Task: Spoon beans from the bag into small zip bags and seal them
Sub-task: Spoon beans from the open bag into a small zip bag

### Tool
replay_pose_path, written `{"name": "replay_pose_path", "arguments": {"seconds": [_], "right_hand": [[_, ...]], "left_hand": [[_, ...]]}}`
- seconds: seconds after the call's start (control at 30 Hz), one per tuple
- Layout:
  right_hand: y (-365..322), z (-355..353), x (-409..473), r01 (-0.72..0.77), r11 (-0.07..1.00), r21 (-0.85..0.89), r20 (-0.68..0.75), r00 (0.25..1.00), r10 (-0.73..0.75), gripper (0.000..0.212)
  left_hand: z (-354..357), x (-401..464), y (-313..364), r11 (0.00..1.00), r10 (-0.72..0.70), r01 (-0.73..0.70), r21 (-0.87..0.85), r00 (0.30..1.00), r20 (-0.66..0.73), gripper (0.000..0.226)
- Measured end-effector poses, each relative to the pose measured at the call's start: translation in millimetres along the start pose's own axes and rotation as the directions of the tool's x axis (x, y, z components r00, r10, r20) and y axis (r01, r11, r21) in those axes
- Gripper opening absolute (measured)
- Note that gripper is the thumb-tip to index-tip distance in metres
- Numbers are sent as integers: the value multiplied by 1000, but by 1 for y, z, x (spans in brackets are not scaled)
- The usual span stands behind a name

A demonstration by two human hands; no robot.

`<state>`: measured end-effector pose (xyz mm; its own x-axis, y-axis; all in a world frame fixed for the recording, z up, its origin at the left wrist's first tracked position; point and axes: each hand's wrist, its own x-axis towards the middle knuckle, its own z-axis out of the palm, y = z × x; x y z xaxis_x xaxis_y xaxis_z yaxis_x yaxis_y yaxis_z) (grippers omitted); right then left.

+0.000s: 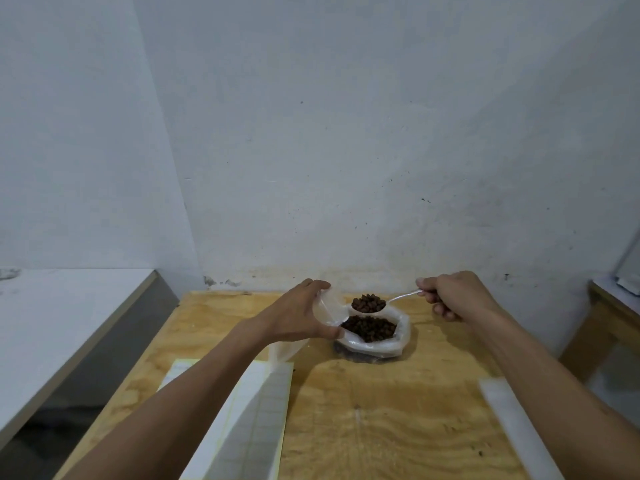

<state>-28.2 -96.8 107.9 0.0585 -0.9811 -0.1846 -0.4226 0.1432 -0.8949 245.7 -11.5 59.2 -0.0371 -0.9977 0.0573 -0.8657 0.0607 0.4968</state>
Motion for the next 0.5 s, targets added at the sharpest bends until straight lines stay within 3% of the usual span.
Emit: {"name": "replay_pose_path", "arguments": {"seconds": [0.2,0.37,0.5], "right_hand": [[-21,22,-12,170,985,-22,29,985,-170,28],[-33,40,-26,499,833,-241,38,862,-505,32],[-36,33,-22,501,725,-473,-59,802,-594,36]], "left_hand": [[4,0,-1,1000,-5,5,-16,1000,2,103],[2,2,-1,1000,-12,12,-26,1000,-9,96],[0,1,-4,1000,-9,9,-8,1000,14,100]]}}
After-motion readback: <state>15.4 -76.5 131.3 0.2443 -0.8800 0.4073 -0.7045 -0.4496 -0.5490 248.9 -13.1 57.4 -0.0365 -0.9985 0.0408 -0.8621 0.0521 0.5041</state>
